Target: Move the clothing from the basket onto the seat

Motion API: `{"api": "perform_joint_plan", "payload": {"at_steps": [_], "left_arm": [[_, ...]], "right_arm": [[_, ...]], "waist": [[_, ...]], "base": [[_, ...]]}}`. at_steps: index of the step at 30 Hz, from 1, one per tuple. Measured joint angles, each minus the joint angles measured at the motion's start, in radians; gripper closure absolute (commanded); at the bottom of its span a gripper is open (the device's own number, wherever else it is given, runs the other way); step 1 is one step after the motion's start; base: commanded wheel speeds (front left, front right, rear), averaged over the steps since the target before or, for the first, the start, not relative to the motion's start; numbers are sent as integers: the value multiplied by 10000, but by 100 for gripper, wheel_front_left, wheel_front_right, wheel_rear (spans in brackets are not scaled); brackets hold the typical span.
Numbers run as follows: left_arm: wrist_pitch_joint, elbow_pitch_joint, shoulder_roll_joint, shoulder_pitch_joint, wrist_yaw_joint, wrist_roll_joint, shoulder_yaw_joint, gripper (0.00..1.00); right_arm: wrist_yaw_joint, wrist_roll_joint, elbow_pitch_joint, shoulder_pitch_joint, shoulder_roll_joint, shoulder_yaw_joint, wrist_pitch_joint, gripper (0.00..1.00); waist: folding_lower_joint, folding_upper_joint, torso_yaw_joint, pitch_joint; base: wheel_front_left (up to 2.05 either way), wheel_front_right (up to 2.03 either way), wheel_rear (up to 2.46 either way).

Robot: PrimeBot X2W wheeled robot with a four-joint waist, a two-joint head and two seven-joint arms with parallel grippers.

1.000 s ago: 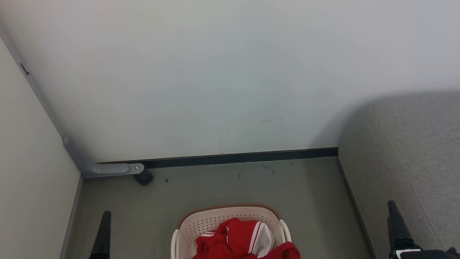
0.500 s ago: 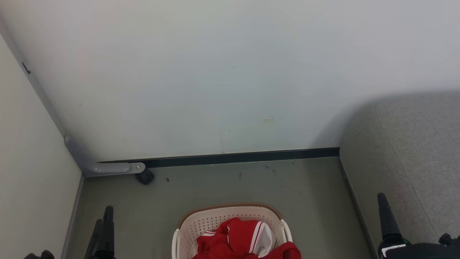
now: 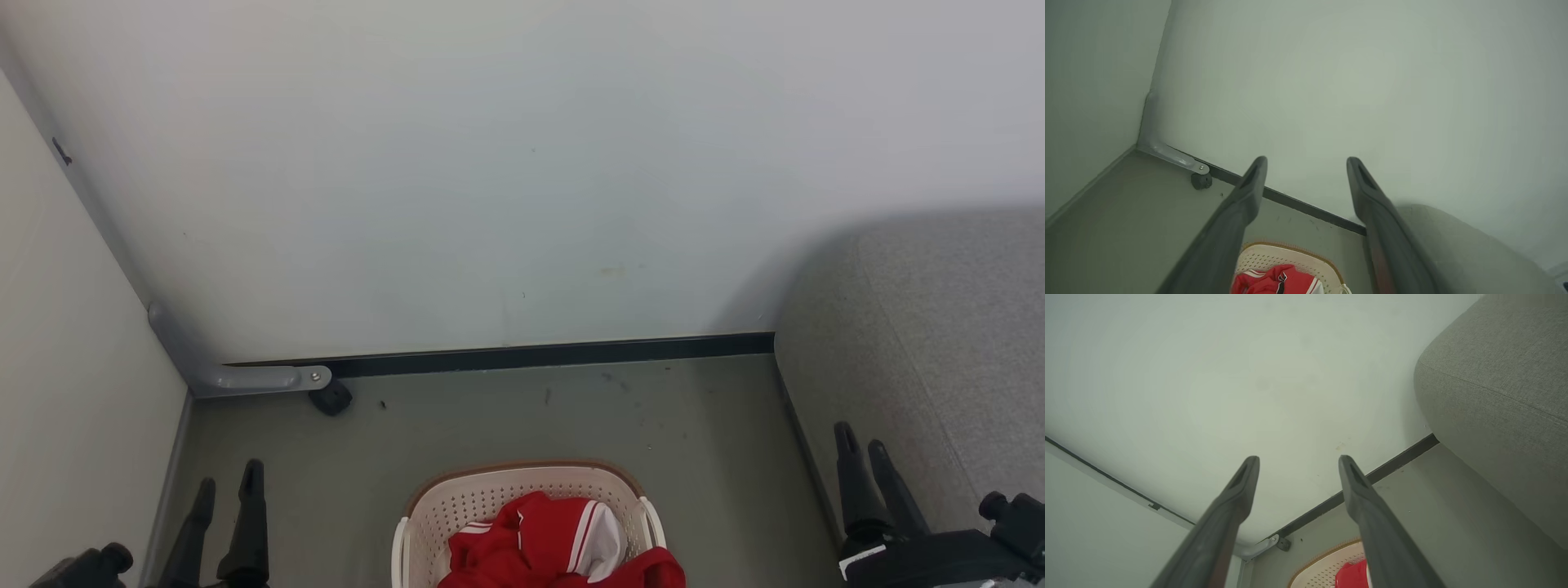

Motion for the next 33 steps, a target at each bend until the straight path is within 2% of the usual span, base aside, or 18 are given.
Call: {"api": "perform_joint_plan", "payload": {"at_steps": [12, 28, 33], "left_arm": [[-476, -443, 316, 2, 571, 2470, -537, 0], [-1053, -920, 539, 14, 748, 4357, -817, 0], [-1055, -940, 533, 19, 759, 4456, -811, 0]], "right_arm": [[-274, -2102, -25, -259, -464, 779, -472, 0], [-447, -3860, -194, -337, -671, 1235, -1051, 0], [-447, -3985, -226, -363, -673, 1258, -1058, 0]], "waist": [[0, 0, -28, 74], [0, 0, -26, 166], [0, 0, -27, 175]], "base": [[0, 0, 0], [0, 0, 0], [0, 0, 0]]}}
